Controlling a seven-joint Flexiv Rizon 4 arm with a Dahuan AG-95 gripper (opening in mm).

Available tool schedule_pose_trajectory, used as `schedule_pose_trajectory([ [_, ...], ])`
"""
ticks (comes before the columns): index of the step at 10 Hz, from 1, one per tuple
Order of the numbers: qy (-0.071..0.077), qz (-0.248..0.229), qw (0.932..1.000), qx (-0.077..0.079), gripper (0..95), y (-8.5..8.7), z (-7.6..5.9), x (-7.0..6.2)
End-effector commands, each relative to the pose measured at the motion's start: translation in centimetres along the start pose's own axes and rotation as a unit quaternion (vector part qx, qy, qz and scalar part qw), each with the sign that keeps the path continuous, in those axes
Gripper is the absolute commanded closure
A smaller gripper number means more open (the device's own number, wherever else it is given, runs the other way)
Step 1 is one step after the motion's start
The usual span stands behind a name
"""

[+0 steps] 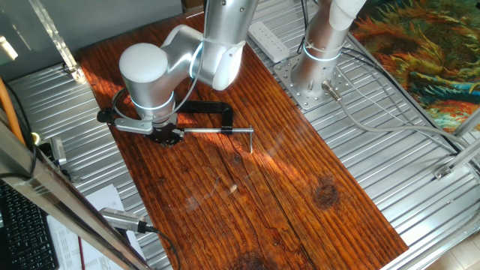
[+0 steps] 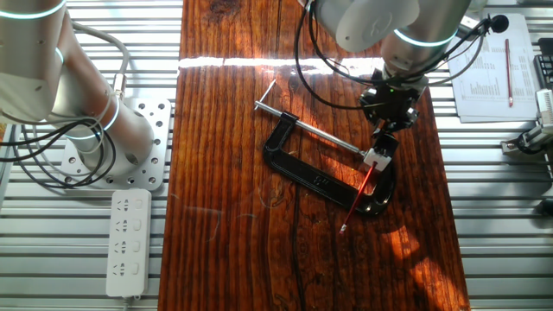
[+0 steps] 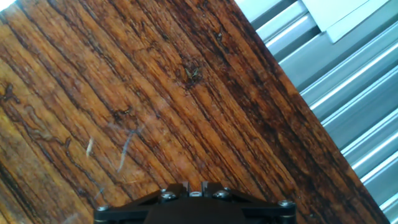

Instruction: Sharpen the pencil with a pencil sharpener

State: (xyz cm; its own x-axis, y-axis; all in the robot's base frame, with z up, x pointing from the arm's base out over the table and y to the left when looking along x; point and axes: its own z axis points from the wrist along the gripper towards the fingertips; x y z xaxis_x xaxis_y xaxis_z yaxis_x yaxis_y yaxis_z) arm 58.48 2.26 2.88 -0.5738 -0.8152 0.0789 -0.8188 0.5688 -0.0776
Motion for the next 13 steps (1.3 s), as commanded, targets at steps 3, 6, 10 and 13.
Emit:
schedule_pose_trajectory([
  [3, -0.001, -0.002, 1.0, -0.001, 95.0, -0.6, 0.3, 0.2],
  [6, 0.004, -0.003, 1.0, 0.001, 95.0, -1.0, 0.4, -0.1],
  [10, 0.008, -0.007, 0.9999, 0.003, 95.0, -1.9, 0.7, -0.2],
  [13, 0.008, -0.009, 0.9999, 0.003, 95.0, -2.6, 0.6, -0.3],
])
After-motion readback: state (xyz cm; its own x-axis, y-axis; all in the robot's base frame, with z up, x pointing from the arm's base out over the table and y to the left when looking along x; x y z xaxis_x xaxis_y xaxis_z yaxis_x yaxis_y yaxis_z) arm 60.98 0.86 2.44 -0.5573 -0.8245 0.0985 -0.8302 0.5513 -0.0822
